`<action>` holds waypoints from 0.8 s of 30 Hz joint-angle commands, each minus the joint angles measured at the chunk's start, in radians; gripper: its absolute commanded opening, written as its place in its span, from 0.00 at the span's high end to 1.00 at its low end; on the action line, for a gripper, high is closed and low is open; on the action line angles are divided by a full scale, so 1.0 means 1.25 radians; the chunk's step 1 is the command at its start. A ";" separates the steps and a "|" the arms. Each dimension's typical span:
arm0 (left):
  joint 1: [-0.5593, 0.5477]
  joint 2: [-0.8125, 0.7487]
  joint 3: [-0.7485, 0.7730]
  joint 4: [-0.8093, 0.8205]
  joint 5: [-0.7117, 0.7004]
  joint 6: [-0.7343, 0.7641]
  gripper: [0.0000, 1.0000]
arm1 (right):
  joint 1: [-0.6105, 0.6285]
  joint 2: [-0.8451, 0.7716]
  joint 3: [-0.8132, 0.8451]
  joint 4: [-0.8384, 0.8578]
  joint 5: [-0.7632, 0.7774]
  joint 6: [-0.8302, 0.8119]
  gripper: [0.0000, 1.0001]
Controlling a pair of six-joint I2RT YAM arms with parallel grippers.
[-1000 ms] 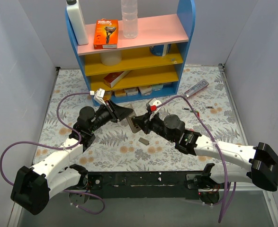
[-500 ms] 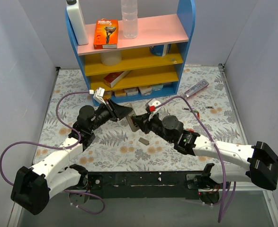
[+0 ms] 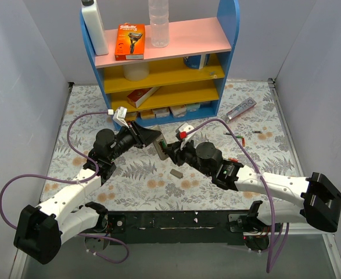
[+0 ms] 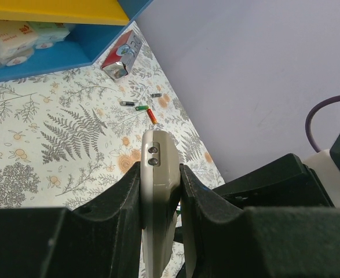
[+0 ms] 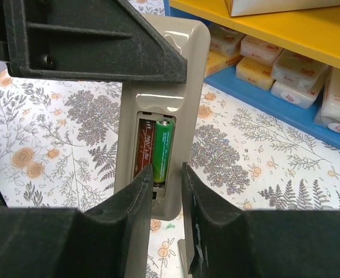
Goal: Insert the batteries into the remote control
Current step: Load the battery into the remote control.
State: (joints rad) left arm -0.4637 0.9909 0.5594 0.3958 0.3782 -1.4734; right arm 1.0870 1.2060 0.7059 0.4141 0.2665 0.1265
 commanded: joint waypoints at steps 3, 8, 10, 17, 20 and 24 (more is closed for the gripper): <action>-0.007 -0.044 0.064 0.060 0.042 -0.020 1.00 | -0.009 0.018 0.013 -0.124 -0.006 -0.014 0.68; -0.008 -0.034 0.053 0.012 -0.006 -0.019 1.00 | -0.009 0.008 0.030 -0.137 -0.030 -0.005 0.62; -0.007 -0.031 0.047 0.006 -0.013 -0.020 1.00 | -0.008 0.006 0.034 -0.145 -0.034 -0.002 0.62; -0.007 -0.031 0.032 -0.015 -0.035 -0.019 1.00 | -0.009 -0.017 0.044 -0.158 -0.038 0.039 0.53; -0.007 -0.036 0.021 -0.021 -0.042 -0.024 1.00 | -0.009 -0.026 0.053 -0.169 -0.047 0.053 0.51; -0.007 -0.039 0.014 -0.021 -0.044 -0.025 1.00 | -0.009 -0.037 0.061 -0.172 -0.056 0.075 0.49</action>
State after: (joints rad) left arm -0.4740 0.9905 0.5659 0.3206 0.3542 -1.4883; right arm 1.0744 1.1870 0.7464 0.2584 0.2207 0.1848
